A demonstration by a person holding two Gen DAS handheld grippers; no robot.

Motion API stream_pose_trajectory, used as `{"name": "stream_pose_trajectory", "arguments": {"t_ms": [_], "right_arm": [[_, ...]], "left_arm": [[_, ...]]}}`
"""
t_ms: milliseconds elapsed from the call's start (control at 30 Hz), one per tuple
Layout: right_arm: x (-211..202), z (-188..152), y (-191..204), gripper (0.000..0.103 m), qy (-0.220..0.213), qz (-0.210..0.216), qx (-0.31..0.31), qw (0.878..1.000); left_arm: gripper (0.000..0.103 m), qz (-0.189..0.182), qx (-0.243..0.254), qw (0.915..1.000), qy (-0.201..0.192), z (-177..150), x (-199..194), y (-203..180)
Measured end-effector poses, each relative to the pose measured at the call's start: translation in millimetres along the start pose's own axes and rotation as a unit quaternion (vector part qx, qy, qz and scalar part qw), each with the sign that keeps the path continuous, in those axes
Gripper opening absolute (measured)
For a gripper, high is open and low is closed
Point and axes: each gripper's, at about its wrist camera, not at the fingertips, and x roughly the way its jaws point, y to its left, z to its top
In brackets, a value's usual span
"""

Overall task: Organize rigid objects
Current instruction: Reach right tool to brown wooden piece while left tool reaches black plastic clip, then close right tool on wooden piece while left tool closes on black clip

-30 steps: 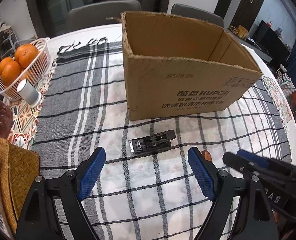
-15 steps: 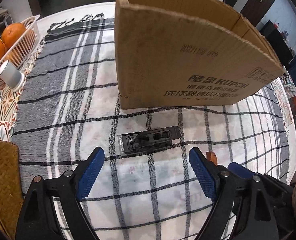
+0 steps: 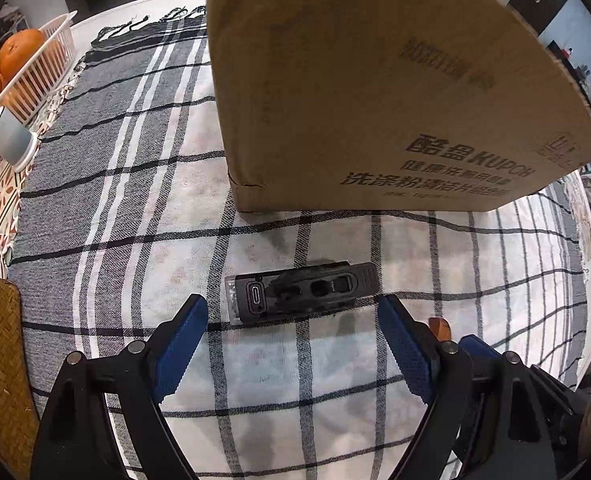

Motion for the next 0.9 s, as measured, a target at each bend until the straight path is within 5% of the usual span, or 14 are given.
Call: {"name": "stream_pose_trajectory", "arguments": {"t_ms": [600,900], "right_arm": [[19,1,-5,0.033,0.014,-0.03,0.01,0.999],[23,-2,-1,0.022,0.004,-0.042,0.002,0.999]], "left_arm": [[0.086,0.021,-0.001,0.9996,0.019,18,37,-11],[0.074,0.025,0.001,0.9997,0.001,13,36,-10]]}}
